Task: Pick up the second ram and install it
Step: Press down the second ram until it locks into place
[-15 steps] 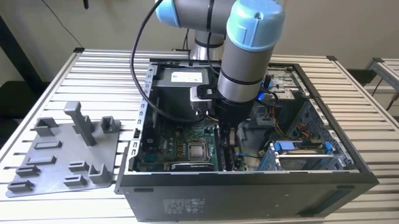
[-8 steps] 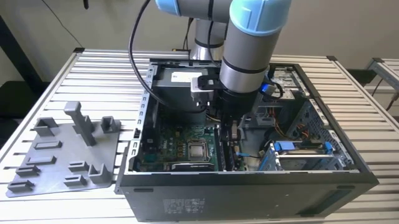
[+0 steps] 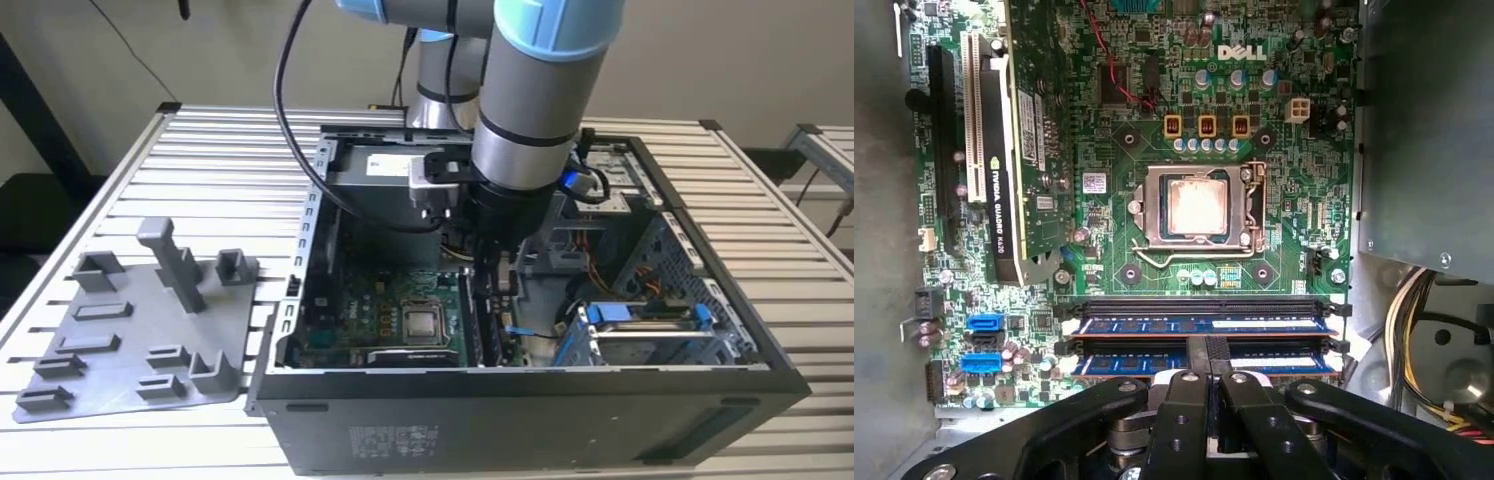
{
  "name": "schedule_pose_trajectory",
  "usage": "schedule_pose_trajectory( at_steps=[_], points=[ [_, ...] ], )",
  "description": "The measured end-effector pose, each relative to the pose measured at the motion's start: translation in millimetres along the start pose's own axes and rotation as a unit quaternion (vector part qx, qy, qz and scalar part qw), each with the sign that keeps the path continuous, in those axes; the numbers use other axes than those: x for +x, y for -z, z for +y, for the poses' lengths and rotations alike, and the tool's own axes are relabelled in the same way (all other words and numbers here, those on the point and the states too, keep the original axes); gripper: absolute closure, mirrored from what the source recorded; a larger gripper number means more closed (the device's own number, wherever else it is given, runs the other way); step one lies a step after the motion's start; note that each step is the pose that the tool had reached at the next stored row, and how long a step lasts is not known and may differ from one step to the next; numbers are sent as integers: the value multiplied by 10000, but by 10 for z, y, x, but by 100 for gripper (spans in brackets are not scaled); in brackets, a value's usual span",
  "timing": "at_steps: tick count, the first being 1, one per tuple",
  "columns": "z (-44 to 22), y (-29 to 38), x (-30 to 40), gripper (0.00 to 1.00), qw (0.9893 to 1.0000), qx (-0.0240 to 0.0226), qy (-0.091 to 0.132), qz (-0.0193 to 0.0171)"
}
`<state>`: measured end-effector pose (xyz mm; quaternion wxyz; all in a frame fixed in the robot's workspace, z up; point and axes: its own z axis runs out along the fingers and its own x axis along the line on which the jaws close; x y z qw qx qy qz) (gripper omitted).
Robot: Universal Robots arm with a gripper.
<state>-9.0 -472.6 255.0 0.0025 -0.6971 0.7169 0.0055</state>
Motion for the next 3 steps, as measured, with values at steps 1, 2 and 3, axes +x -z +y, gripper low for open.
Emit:
schedule_pose_trajectory(
  at_steps=[1, 2, 3],
  points=[
    [0, 1, 0, 89, 10000, 0, 0, 0],
    [0, 1, 0, 89, 10000, 0, 0, 0],
    [0, 1, 0, 89, 10000, 0, 0, 0]
  ],
)
